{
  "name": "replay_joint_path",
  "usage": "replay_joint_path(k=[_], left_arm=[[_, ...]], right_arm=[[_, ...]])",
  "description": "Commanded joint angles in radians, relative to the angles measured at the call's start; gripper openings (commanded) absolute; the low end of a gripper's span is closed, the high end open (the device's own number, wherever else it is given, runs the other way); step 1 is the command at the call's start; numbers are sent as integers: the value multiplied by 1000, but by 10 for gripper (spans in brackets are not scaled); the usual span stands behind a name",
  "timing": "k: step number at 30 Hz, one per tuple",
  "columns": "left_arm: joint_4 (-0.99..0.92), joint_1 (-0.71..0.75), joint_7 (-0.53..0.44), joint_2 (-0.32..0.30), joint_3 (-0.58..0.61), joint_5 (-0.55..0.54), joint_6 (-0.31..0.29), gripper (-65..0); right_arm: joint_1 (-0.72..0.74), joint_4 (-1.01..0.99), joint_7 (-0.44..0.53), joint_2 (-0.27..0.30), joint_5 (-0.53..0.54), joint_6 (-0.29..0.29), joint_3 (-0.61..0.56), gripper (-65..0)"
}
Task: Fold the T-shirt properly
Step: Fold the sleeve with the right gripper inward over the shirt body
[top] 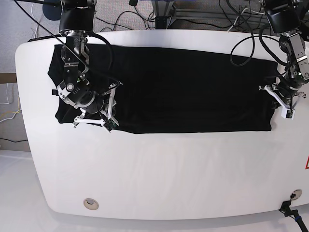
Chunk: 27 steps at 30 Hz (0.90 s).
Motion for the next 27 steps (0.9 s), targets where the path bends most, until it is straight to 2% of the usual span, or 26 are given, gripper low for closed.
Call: replay_joint_path(k=[1,6,9,15,17,21,22,25,27], left_arm=[[16,-15,-19,-19,-5,-12,0,-650],[16,-13,-19,-19,-5,-12,0,-650],[16,-13,-19,-19,-5,-12,0,-650],[16,-13,-19,-19,-5,-12,0,-650],[16,-13,-19,-19,-5,-12,0,-650],[16,-18,-19,-19,-5,-12,0,-650],[16,-18,-19,-19,-5,-12,0,-650],[16,-20,-19,-19,6,-12,0,-650],[16,-20,-20,-19,38,-12,0,-650]], right_arm=[[34,-52,67,8,5,-3,5,-490],[74,-158,165,20,5,-3,5,-492],[103,-229,214,21,6,-50,5,-488],[128,-278,219,15,14,-113,48,-483],[136,-278,219,3,16,-117,81,-425],[134,-278,219,-19,16,-106,123,-231],[133,-278,219,-20,16,-105,123,-218],[123,-278,213,-23,17,-103,123,-239],[97,-275,213,-49,17,-103,123,-241]])
